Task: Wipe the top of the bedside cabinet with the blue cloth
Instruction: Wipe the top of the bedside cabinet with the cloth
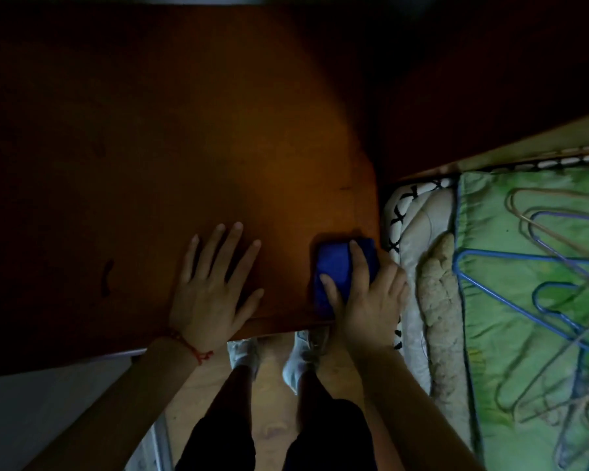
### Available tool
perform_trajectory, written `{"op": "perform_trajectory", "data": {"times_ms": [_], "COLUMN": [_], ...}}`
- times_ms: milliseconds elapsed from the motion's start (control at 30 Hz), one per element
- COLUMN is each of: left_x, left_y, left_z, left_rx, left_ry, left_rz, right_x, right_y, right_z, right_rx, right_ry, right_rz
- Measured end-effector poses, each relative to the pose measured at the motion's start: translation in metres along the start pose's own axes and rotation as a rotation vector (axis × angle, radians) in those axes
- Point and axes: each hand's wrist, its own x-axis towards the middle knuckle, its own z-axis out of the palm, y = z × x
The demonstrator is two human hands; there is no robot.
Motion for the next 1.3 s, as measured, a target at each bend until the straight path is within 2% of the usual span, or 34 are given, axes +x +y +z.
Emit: {"op": "perform_trajectory", "data": {"times_ms": [167, 267, 400, 533, 633, 767, 867, 1033, 1200, 1300], "left_x": [0.0, 0.003, 0.023, 0.06, 0.085, 0.103, 0.106, 0.108, 0.124, 0.141], "left_y": [0.001, -0.001, -0.009, -0.02, -0.032, -0.045, -0.044, -0.045, -0.056, -0.063], "left_z": [0.001, -0.002, -0.012, -0.02, -0.024, -0.025, -0.025, -0.026, -0.03, -0.033], "left_rx": [-0.002, -0.03, -0.053, -0.036, -0.028, -0.022, -0.031, -0.048, -0.061, -0.053], "left_ry": [0.027, 0.024, 0.046, 0.093, 0.105, 0.132, 0.141, 0.156, 0.159, 0.17], "left_rz": [0.0, 0.012, -0.063, -0.105, -0.139, -0.159, -0.174, -0.171, -0.163, -0.167], "right_x": [0.081, 0.062, 0.018, 0.097, 0.149, 0.119, 0.115, 0.189, 0.162, 0.195], "right_y": [-0.008, -0.009, -0.014, -0.032, -0.044, -0.042, -0.042, -0.058, -0.055, -0.057], "right_z": [0.013, 0.01, 0.001, 0.012, 0.021, 0.015, 0.015, 0.022, 0.015, 0.023], "right_rx": [0.008, 0.035, 0.039, 0.01, 0.039, 0.007, 0.069, 0.248, 0.237, 0.296], "right_ry": [0.095, 0.062, 0.0, 0.058, 0.096, 0.073, 0.04, 0.035, 0.038, 0.029], "right_rz": [0.099, 0.08, 0.044, 0.018, 0.084, 0.106, 0.107, 0.138, 0.091, 0.088]}}
